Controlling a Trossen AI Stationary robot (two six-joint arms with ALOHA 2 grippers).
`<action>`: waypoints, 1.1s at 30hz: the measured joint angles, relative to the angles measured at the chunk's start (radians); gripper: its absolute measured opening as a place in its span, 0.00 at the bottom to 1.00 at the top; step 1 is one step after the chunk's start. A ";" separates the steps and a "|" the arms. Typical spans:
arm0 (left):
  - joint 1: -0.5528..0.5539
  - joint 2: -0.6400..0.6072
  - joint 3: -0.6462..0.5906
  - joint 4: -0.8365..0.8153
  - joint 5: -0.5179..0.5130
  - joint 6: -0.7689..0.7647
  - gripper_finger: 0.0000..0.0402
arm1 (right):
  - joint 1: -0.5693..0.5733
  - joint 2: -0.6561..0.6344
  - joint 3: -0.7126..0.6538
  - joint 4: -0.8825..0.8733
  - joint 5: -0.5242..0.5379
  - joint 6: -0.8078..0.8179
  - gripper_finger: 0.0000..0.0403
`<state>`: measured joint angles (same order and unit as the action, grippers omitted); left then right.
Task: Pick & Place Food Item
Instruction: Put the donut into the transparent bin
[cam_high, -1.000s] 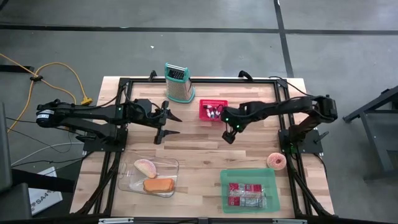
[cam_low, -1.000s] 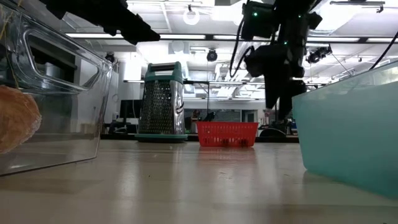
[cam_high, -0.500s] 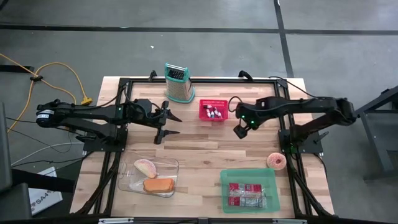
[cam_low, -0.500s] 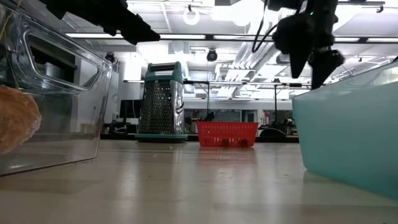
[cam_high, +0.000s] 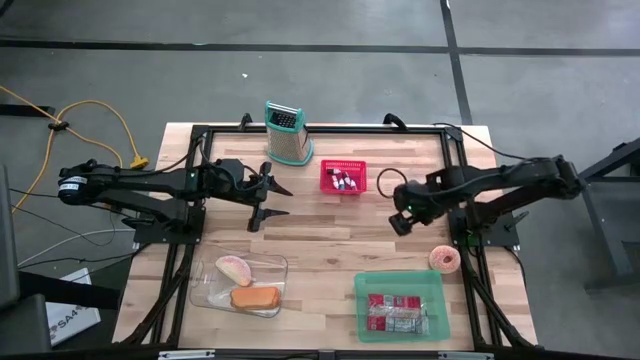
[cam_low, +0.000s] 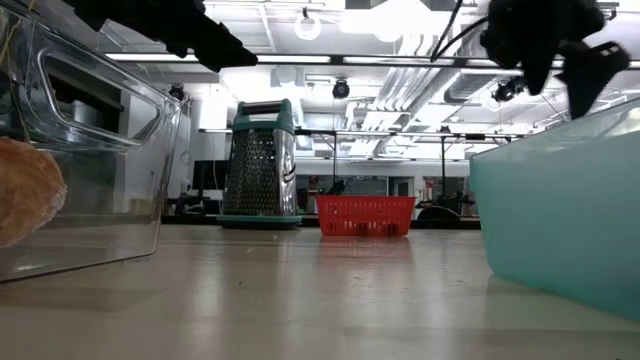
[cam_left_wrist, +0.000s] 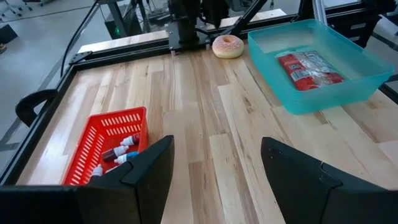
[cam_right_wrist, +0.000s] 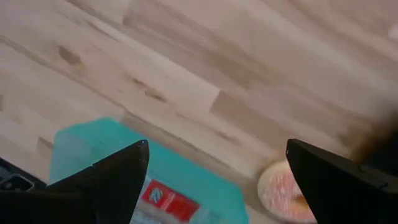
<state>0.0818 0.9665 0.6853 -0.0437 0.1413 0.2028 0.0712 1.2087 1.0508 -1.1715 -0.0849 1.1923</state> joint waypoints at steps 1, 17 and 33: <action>0.000 0.000 0.000 0.000 0.000 0.000 0.58 | 0.014 0.000 0.000 -0.010 -0.010 0.022 0.91; 0.000 0.000 0.000 0.000 0.000 0.000 0.58 | 0.219 0.004 -0.001 -0.048 0.030 0.283 0.91; 0.000 0.000 0.000 0.000 0.000 0.000 0.58 | 0.527 0.005 -0.001 -0.090 0.196 0.692 0.91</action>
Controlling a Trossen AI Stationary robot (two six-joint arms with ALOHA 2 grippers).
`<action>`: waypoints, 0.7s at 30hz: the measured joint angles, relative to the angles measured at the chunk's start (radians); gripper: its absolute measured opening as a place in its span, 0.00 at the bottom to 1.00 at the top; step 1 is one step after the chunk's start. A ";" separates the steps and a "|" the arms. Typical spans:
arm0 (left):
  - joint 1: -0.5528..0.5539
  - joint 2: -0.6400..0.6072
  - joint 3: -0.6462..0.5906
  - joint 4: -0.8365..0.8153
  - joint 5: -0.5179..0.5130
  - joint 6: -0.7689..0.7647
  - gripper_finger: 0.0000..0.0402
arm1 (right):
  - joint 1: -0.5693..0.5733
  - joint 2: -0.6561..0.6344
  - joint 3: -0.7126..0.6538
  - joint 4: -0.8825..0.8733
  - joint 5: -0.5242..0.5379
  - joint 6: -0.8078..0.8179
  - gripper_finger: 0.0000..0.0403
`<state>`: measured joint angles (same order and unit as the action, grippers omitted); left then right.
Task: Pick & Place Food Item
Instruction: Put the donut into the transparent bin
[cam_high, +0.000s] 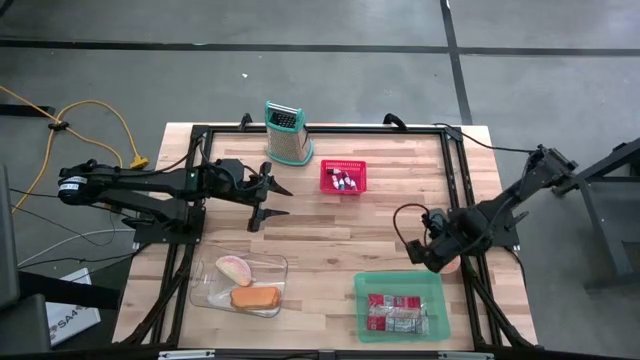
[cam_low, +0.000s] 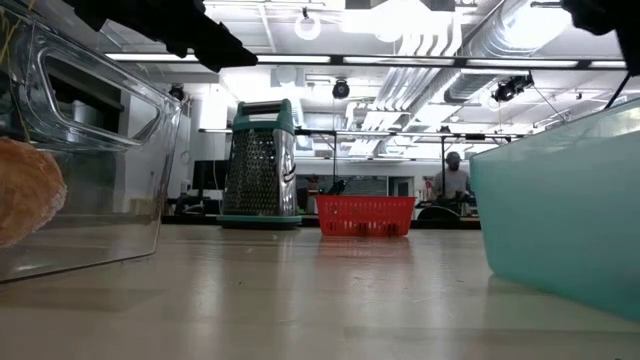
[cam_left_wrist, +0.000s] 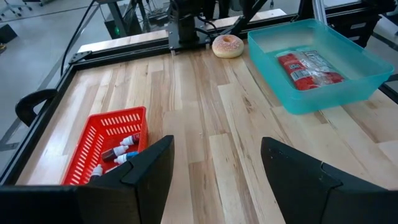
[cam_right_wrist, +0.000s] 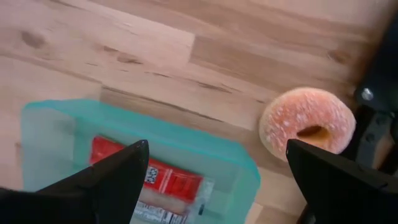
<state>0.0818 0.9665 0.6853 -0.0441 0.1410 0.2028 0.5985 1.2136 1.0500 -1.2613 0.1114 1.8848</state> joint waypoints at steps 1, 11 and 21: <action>0.000 0.000 0.000 0.000 0.000 0.000 0.58 | 0.014 0.003 0.000 -0.007 0.000 0.025 0.91; 0.000 0.000 0.000 0.000 0.000 0.000 0.58 | 0.097 0.020 0.000 -0.039 -0.006 0.138 0.91; 0.000 0.000 0.000 0.000 0.000 0.000 0.58 | 0.131 0.020 -0.116 0.006 -0.102 0.314 0.91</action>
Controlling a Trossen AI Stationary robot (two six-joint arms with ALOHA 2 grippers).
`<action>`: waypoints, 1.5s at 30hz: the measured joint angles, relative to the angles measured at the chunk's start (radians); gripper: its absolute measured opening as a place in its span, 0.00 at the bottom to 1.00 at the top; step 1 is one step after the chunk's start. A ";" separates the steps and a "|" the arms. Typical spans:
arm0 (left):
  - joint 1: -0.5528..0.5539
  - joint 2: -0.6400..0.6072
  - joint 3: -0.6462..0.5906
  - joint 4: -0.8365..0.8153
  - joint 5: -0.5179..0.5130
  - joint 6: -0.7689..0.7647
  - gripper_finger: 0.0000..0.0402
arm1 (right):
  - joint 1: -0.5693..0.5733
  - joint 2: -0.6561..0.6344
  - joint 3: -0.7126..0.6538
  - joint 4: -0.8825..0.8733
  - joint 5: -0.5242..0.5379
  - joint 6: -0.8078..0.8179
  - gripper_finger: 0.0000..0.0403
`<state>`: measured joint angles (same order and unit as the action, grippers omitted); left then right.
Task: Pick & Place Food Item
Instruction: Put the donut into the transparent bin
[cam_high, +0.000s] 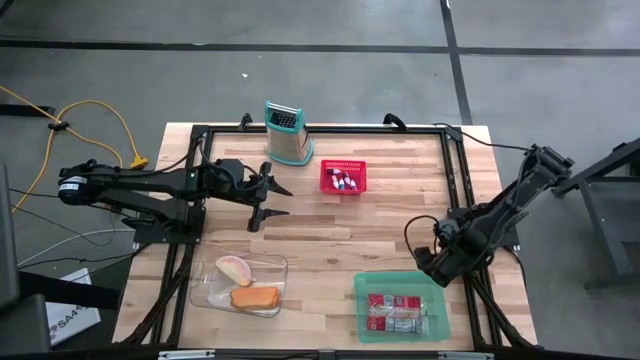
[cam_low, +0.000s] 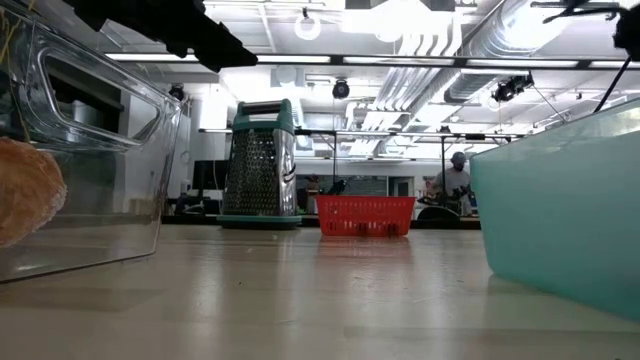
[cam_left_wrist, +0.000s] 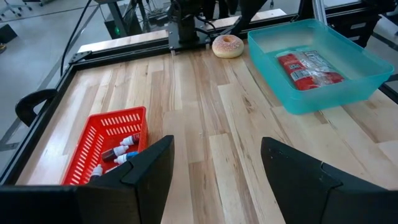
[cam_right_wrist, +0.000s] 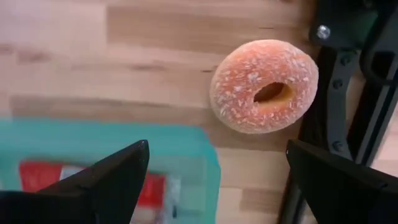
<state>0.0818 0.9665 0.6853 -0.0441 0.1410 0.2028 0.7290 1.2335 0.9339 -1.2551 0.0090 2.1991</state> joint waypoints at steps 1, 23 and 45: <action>0.000 0.000 0.000 0.000 0.000 0.000 0.58 | 0.001 0.000 -0.014 0.010 0.000 0.036 0.91; 0.000 0.000 0.000 0.000 0.000 0.000 0.58 | -0.031 0.003 -0.174 0.106 0.030 0.365 0.91; 0.000 0.000 0.000 0.000 0.000 0.000 0.58 | -0.031 0.003 -0.347 0.335 0.033 0.367 0.91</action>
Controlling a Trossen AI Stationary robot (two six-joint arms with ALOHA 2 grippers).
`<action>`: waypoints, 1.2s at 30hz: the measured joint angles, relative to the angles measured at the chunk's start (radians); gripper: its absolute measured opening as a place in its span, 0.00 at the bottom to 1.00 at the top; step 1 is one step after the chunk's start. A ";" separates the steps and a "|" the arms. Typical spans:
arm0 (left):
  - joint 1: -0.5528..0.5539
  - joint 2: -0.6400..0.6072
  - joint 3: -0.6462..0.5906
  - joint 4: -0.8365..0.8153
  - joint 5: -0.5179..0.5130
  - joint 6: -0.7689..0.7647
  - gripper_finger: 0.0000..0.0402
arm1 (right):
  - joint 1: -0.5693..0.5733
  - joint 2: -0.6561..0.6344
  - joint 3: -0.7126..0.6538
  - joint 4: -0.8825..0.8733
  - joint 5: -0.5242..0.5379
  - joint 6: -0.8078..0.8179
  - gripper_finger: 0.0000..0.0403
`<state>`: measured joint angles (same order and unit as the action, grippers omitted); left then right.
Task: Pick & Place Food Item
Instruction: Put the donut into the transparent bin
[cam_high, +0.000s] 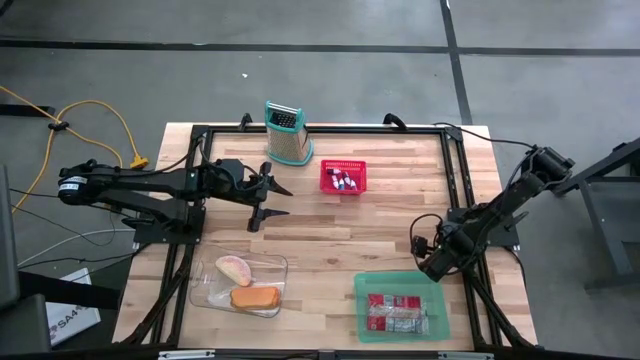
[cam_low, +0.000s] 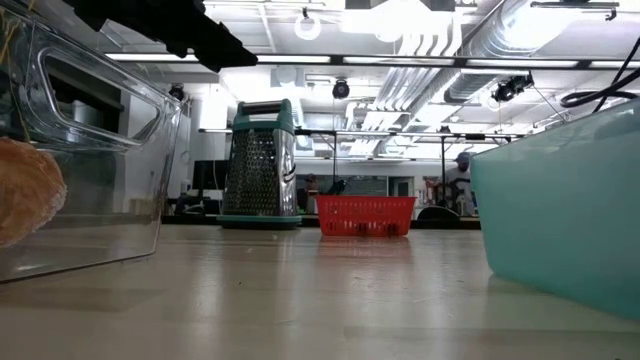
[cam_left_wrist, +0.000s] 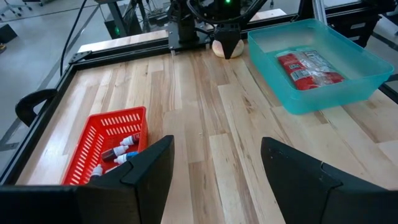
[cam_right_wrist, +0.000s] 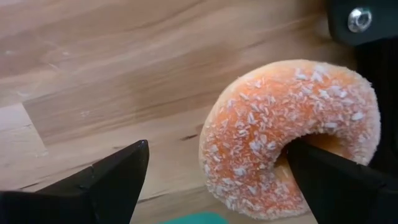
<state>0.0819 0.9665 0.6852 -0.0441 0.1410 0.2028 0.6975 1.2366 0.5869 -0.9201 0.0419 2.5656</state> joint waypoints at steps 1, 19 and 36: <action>0.000 0.000 0.000 0.000 0.000 0.000 0.58 | 0.000 0.000 -0.002 0.004 0.000 0.000 0.91; 0.000 0.000 0.000 0.000 0.000 0.000 0.58 | 0.000 0.000 -0.056 0.081 -0.020 -0.008 0.91; 0.000 0.000 0.000 0.000 0.000 0.000 0.58 | 0.000 0.000 -0.058 0.077 -0.015 -0.016 0.70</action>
<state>0.0818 0.9665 0.6849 -0.0441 0.1410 0.2028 0.6979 1.2366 0.5293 -0.8429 0.0269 2.5500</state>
